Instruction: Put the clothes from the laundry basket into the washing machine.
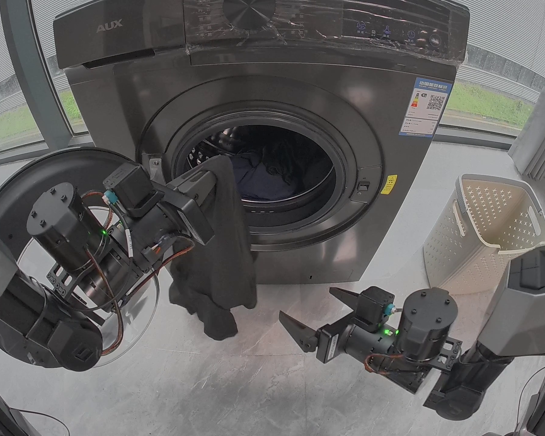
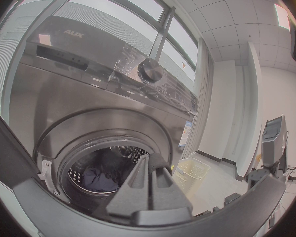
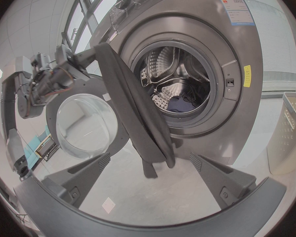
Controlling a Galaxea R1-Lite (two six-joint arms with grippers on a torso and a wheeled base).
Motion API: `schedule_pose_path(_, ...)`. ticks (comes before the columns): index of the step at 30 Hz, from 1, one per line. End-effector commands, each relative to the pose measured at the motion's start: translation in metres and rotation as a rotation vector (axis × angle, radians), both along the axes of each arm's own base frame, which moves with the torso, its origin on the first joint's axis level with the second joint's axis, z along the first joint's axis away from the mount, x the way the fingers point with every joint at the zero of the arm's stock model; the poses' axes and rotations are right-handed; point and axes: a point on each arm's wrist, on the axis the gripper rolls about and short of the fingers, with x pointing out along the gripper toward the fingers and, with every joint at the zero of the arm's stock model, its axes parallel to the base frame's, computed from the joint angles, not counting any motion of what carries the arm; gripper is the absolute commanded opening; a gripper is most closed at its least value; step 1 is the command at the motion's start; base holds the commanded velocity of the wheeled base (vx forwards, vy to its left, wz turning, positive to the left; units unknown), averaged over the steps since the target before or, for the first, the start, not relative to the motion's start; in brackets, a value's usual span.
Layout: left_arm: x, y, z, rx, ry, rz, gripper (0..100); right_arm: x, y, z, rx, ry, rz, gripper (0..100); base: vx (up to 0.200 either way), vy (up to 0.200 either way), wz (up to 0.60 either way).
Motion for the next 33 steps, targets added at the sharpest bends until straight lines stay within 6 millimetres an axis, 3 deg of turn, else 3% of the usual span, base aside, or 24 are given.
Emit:
schedule_pose_path(1, -0.011, -0.003, 0.013, -0.023, -0.04, -0.03, 0, 0.024, 0.012, -0.018, -0.014, 0.004, -0.022, 100, 0.0, 0.0, 0.0)
schedule_pose_path(13, -0.012, -0.004, 0.014, -0.026, -0.045, -0.033, 0, 0.045, 0.039, -0.038, -0.005, -0.019, -0.009, 100, 0.0, 0.0, 0.0)
schedule_pose_path(33, -0.017, -0.01, 0.013, -0.027, -0.038, -0.06, 0, 0.053, 0.04, -0.044, -0.006, -0.021, -0.027, 100, 0.0, 0.0, 0.0)
